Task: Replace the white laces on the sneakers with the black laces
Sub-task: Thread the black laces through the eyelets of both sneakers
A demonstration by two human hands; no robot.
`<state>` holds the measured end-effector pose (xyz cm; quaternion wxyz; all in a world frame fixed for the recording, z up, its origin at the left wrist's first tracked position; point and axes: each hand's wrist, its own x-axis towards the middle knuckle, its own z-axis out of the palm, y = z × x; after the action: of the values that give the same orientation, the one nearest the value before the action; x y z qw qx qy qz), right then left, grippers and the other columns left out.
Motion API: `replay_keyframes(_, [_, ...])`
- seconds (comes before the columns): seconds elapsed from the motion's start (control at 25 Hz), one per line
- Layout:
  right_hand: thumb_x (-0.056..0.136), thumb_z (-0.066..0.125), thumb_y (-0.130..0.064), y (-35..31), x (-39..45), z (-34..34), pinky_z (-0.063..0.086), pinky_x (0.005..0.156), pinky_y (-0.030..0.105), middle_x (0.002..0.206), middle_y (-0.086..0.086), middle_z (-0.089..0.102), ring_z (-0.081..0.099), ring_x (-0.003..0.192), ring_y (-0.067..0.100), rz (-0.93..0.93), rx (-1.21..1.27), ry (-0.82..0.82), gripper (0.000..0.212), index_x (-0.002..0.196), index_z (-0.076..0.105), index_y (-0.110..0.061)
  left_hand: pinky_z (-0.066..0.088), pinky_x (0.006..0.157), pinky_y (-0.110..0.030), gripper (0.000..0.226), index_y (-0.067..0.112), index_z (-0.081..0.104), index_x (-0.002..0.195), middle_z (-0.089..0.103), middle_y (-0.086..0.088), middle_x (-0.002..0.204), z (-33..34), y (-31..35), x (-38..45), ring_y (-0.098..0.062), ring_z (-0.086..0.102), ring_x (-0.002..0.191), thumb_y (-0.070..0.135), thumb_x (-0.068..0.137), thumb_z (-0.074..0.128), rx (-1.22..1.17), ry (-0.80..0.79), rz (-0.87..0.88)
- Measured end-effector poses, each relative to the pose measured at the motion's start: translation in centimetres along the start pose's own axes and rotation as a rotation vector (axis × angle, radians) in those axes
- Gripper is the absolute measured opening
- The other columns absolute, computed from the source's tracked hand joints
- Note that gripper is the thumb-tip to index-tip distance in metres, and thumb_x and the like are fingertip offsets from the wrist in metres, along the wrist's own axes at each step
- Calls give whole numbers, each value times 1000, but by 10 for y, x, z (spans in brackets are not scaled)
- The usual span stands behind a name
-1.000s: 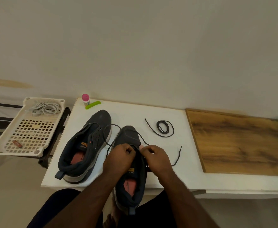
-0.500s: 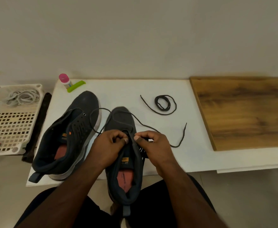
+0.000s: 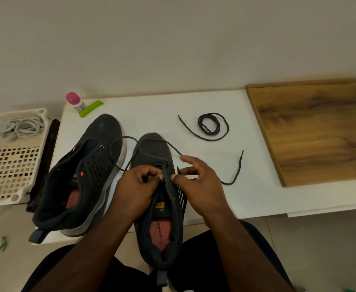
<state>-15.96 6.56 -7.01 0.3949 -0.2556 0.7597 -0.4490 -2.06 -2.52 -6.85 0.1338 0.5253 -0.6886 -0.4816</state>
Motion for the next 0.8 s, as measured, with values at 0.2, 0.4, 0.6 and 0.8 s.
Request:
replay_keyframes(0.2, [86,69,-24,-4,-12,2,62,73,36,74,-11,71,70,71,8,-17,-47,78,4,85,72,-26,53,74,-26,15,31,72,80,71,13,79,-1,5,-2,-3,66,76,25,92,65,51,5,15])
replay_keyframes(0.4, [93,62,-23,-5,-14,6,57,74,23,84,-19,73,67,83,-1,-130,-103,38,18,97,78,-28,49,67,-24,22,33,70,73,68,16,72,1,12,-2,0,63,70,24,92,63,121,26,51])
replay_keyframes(0.6, [94,59,-22,-6,-11,6,53,73,14,92,-21,72,65,88,-5,-153,-140,14,23,106,77,-30,50,69,-26,21,32,70,72,67,14,72,2,11,1,-2,62,71,26,91,62,160,31,81])
replay_keyframes(0.8, [94,60,-26,-5,-11,6,57,78,22,102,-17,72,67,89,1,-202,-228,11,22,110,76,-28,50,68,-26,18,29,70,77,67,11,76,1,9,2,-4,61,71,26,93,61,245,50,105])
